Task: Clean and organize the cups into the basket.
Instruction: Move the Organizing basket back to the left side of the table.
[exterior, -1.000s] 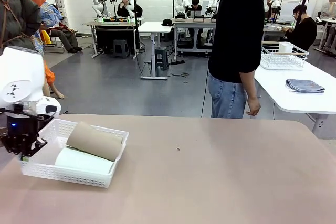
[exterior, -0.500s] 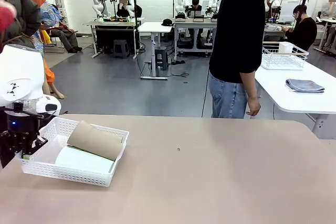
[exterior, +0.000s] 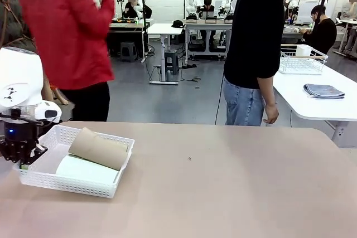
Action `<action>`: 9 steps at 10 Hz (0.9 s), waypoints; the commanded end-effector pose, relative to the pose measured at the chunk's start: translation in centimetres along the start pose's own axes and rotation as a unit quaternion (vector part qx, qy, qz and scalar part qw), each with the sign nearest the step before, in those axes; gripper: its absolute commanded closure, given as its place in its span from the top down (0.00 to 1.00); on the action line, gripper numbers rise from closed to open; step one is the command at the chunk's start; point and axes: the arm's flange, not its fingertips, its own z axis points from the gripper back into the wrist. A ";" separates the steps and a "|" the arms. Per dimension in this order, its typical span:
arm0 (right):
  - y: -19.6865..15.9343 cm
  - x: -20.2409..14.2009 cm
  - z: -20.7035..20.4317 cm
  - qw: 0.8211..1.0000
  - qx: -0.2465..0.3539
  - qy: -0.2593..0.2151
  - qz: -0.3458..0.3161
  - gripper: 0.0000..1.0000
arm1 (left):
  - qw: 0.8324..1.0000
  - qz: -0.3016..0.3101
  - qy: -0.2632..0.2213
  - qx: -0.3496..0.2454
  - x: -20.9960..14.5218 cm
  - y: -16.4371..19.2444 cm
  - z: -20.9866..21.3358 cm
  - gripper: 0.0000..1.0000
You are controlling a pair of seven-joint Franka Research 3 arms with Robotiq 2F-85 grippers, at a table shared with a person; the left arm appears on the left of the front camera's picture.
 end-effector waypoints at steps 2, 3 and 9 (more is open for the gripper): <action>0.4 0.0 0.0 1.000 -0.010 0.003 -0.010 1.00 | 0.998 0.059 0.004 -0.004 -0.7 4.5 -1.1 0.04; 0.4 0.0 0.0 1.000 -0.010 0.003 -0.010 1.00 | 0.997 0.075 0.004 -0.002 -0.5 5.4 -1.2 0.04; 0.4 0.0 0.0 1.000 -0.010 0.003 -0.010 1.00 | 0.997 0.060 0.034 0.024 2.0 6.6 -3.5 0.64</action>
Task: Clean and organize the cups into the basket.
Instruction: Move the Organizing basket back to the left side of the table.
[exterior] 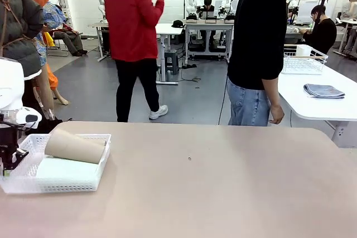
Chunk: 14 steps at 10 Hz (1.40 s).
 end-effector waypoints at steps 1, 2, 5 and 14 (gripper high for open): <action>0.4 0.0 0.0 1.000 -0.010 0.003 -0.010 1.00 | 1.000 0.009 -0.012 0.016 0.5 0.5 0.5 1.00; 0.4 0.0 0.0 1.000 -0.010 0.003 -0.010 1.00 | 1.000 0.009 -0.013 0.015 0.4 0.5 0.5 0.75; 0.4 0.0 0.0 1.000 -0.010 0.003 -0.010 1.00 | 1.000 0.011 -0.017 0.011 0.1 0.6 0.8 1.00; 0.4 0.0 0.0 1.000 -0.010 0.003 -0.010 1.00 | 0.955 0.068 -0.286 -0.035 -14.4 1.8 13.7 1.00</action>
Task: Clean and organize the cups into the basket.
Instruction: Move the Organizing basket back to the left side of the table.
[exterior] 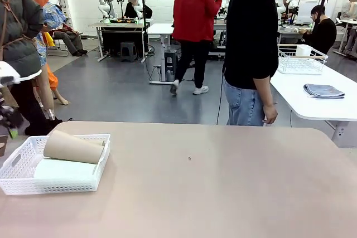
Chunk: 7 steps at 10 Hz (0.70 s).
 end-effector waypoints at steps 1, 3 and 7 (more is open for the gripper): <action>0.3 -0.1 0.0 1.000 -0.010 0.002 -0.010 1.00 | 1.000 -0.008 -0.022 0.001 -4.9 -0.7 3.5 1.00; 0.3 -0.1 0.0 1.000 -0.010 0.002 -0.010 1.00 | 0.998 -0.061 0.024 -0.013 -7.4 -2.2 4.3 1.00; 0.3 -0.1 0.0 1.000 -0.010 0.002 -0.010 1.00 | 0.999 -0.050 0.018 -0.011 -5.2 -1.8 7.0 1.00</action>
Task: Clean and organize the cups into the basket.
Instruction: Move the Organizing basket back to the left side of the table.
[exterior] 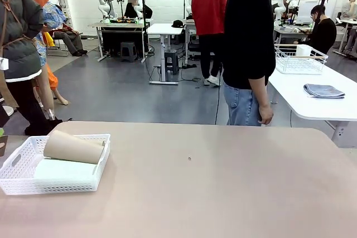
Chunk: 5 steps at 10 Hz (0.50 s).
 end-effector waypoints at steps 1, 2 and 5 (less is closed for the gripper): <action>0.3 -0.1 0.0 1.000 -0.010 0.002 -0.010 1.00 | 1.000 0.014 -0.013 -0.001 0.2 0.9 0.1 1.00; 0.3 -0.1 0.0 1.000 -0.010 0.002 -0.010 1.00 | 1.000 0.014 -0.013 -0.001 0.2 0.9 0.1 1.00; 0.3 -0.1 0.0 1.000 -0.010 0.002 -0.010 1.00 | 0.991 0.036 -0.026 -0.124 0.3 5.1 1.2 1.00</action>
